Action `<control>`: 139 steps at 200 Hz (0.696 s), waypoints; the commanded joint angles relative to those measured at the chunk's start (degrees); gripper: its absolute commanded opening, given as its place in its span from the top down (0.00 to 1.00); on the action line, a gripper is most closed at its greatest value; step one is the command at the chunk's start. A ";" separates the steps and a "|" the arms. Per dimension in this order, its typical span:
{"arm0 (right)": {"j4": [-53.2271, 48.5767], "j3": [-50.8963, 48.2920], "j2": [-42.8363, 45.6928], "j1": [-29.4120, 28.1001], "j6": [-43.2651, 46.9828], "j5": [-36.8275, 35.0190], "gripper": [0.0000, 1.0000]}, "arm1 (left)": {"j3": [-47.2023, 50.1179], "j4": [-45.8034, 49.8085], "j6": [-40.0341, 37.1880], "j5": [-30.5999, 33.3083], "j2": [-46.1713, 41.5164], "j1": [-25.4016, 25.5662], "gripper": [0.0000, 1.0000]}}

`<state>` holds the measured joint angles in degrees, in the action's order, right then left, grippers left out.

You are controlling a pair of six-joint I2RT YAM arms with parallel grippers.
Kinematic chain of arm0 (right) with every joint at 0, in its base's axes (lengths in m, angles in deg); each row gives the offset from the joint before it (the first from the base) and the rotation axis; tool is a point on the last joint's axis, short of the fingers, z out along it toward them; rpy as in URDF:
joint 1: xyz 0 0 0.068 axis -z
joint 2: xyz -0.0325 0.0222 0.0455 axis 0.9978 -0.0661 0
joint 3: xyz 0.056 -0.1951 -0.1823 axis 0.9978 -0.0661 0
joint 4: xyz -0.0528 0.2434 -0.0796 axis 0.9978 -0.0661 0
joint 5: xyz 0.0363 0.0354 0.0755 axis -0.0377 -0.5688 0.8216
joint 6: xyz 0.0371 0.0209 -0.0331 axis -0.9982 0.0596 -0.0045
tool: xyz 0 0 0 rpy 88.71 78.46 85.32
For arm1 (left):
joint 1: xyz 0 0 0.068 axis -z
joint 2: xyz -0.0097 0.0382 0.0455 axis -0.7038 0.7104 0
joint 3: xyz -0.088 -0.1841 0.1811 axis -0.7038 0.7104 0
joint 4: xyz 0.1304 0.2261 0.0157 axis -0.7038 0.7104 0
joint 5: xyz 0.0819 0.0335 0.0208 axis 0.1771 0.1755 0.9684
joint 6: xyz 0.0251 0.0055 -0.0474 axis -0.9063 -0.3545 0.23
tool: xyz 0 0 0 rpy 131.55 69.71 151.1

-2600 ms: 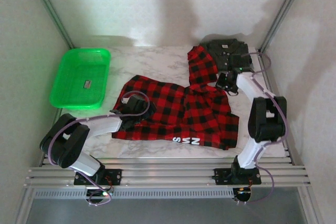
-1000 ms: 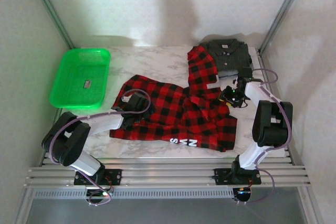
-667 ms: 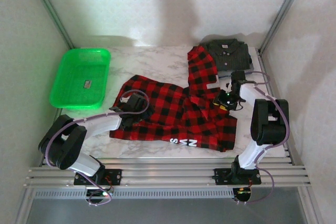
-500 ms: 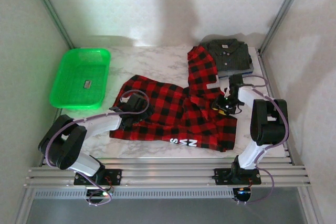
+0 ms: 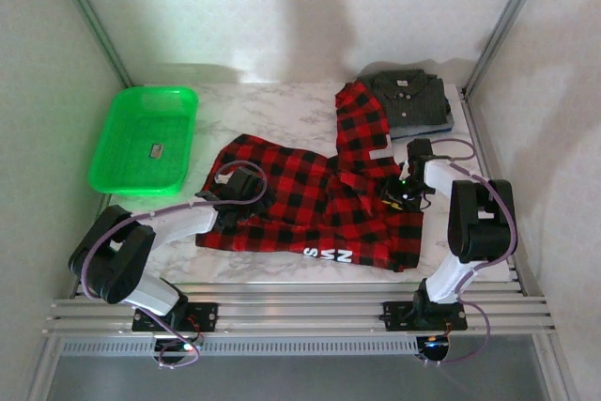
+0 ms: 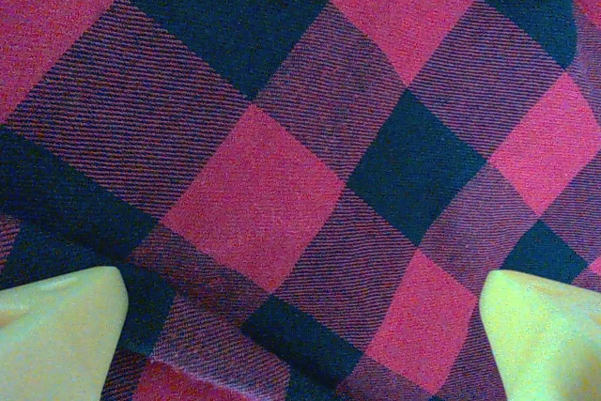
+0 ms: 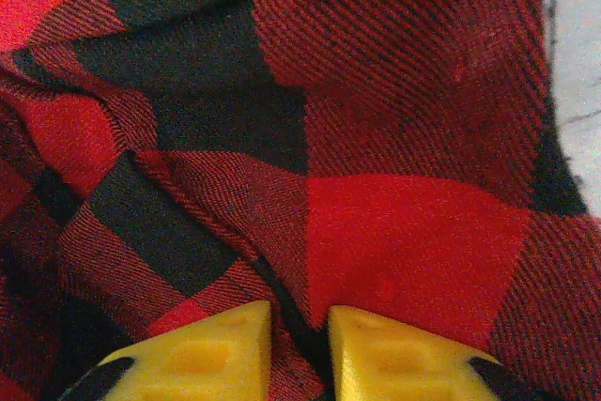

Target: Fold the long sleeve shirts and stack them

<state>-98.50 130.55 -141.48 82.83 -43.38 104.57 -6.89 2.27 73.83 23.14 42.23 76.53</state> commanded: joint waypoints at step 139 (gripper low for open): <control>-12.05 5.75 17.82 -1.11 -2.49 5.38 1.00 | 1.38 -0.54 0.33 -0.55 -0.94 0.38 0.04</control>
<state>-106.50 133.02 -126.77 82.18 -45.52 107.92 -6.08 1.79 73.85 23.07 42.23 76.53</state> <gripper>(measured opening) 0.038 0.962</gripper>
